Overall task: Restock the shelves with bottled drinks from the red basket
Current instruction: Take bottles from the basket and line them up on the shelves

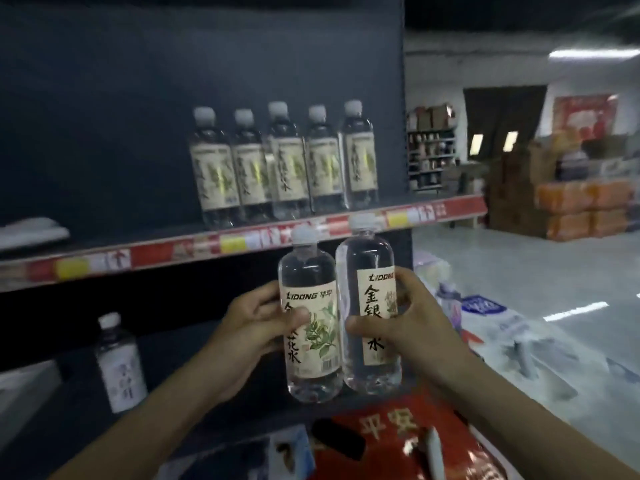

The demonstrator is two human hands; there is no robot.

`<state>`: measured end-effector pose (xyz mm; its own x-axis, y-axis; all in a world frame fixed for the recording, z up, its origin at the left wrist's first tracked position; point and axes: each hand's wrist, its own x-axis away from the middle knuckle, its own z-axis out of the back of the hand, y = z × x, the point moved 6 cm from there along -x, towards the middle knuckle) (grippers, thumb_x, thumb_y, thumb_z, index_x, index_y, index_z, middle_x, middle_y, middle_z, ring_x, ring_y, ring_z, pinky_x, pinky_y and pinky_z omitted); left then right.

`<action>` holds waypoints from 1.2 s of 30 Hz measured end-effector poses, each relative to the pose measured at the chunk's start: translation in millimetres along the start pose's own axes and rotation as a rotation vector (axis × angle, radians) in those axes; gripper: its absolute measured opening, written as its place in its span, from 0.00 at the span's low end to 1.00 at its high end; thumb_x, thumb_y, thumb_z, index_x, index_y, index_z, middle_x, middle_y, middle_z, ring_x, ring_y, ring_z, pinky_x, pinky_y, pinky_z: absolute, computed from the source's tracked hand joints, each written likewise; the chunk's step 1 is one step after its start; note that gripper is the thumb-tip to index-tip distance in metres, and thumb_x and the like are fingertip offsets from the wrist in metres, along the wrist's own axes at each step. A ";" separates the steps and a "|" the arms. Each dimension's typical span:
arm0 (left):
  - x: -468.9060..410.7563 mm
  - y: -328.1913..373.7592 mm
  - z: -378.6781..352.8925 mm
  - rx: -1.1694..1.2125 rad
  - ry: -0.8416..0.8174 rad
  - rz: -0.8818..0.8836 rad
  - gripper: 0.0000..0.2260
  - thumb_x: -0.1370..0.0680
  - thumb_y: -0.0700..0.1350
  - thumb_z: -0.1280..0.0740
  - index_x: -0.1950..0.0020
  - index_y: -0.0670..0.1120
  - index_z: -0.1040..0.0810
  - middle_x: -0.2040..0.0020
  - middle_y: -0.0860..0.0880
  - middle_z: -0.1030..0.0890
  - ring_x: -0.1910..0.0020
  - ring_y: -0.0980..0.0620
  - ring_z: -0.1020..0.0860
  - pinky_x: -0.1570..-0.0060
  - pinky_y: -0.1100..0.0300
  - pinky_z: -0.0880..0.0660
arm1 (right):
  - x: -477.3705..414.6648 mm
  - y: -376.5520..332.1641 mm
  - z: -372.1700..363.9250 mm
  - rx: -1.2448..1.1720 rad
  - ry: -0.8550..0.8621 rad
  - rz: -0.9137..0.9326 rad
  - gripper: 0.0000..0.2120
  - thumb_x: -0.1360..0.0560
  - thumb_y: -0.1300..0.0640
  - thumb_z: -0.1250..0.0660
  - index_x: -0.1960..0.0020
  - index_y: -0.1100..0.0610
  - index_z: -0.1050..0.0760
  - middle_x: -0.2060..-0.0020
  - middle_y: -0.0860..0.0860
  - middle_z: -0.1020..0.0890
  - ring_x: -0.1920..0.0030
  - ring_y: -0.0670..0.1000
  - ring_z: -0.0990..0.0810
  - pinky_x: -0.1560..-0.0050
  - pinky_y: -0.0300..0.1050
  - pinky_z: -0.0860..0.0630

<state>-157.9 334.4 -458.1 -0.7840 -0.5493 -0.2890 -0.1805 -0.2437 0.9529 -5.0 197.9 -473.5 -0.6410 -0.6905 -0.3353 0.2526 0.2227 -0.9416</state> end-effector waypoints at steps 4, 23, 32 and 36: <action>-18.9 54.1 19.3 -0.122 0.118 -0.143 0.23 0.36 0.43 0.24 0.40 0.47 0.20 0.49 0.49 0.13 0.48 0.50 0.15 0.49 0.54 0.21 | -44.8 -50.6 -18.6 0.004 0.031 0.125 0.32 0.35 0.62 0.19 0.38 0.49 0.30 0.52 0.49 0.18 0.63 0.38 0.17 0.68 0.33 0.23; -166.8 121.9 87.3 -0.299 0.526 -0.383 0.12 0.24 0.45 0.28 0.41 0.48 0.22 0.48 0.51 0.16 0.50 0.51 0.16 0.44 0.45 0.21 | -217.9 -100.7 -44.4 0.250 0.303 0.408 0.38 0.32 0.53 0.21 0.28 0.52 0.37 0.39 0.49 0.30 0.48 0.48 0.28 0.46 0.41 0.28; -160.7 98.4 77.1 -0.703 0.639 -0.456 0.32 0.18 0.51 0.37 0.20 0.58 0.52 0.34 0.53 0.29 0.41 0.58 0.30 0.47 0.73 0.32 | -227.0 -90.9 -49.8 0.515 0.269 0.404 0.36 0.28 0.43 0.26 0.29 0.59 0.37 0.40 0.58 0.24 0.47 0.51 0.26 0.46 0.49 0.25; -151.5 80.4 77.1 -0.907 0.657 -0.364 0.44 0.23 0.53 0.31 0.20 0.58 0.61 0.39 0.48 0.38 0.40 0.49 0.31 0.36 0.51 0.32 | -218.5 -89.1 -46.3 0.740 0.141 0.279 0.50 0.28 0.53 0.25 0.21 0.56 0.56 0.31 0.61 0.38 0.37 0.62 0.29 0.39 0.55 0.27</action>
<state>-99.4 459.7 -330.6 -0.2688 -0.5721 -0.7749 0.3661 -0.8048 0.4672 79.0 360.8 -317.8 -0.5561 -0.5725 -0.6025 0.8004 -0.1738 -0.5736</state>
